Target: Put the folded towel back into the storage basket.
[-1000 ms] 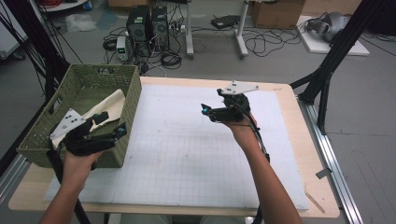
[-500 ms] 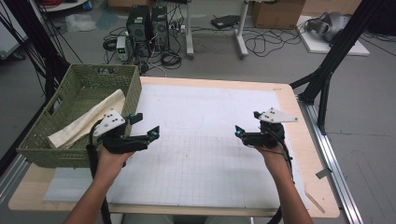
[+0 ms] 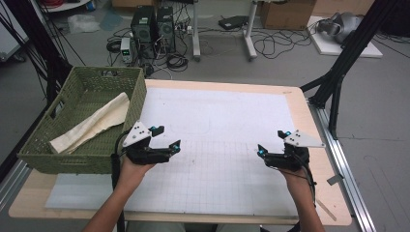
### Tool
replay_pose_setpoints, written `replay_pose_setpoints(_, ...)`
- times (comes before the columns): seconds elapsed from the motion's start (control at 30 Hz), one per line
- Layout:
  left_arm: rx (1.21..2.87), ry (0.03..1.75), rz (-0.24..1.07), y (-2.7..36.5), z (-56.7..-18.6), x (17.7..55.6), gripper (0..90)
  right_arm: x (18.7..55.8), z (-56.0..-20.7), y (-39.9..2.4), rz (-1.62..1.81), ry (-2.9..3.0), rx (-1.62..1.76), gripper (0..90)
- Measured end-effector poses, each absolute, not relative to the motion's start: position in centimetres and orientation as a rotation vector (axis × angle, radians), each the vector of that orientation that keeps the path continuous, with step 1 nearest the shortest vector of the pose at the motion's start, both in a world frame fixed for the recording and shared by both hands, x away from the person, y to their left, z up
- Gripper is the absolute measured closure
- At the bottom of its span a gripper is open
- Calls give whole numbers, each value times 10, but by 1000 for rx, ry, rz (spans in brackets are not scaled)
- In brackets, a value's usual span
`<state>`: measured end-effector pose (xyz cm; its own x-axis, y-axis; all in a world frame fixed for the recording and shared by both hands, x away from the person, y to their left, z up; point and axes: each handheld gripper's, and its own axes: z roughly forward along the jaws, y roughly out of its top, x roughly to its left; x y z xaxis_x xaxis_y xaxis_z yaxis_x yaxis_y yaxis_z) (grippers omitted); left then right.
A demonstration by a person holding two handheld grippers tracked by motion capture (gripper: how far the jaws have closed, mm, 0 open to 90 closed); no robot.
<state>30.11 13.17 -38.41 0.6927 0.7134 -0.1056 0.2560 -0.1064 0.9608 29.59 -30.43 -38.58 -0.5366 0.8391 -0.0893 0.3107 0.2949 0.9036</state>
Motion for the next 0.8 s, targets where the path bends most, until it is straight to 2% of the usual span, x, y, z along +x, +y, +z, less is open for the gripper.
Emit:
replay_pose_setpoints(0.47, 1704, 798, 480, 123, -414, 290, 207, 282, -402, -311, 1225, 1999, 1047, 116)
replay_pose_setpoints(0.8, 1728, 782, 481, 123, -418, 285, 207, 278, -406, -309, 1224, 2002, 1070, 116)
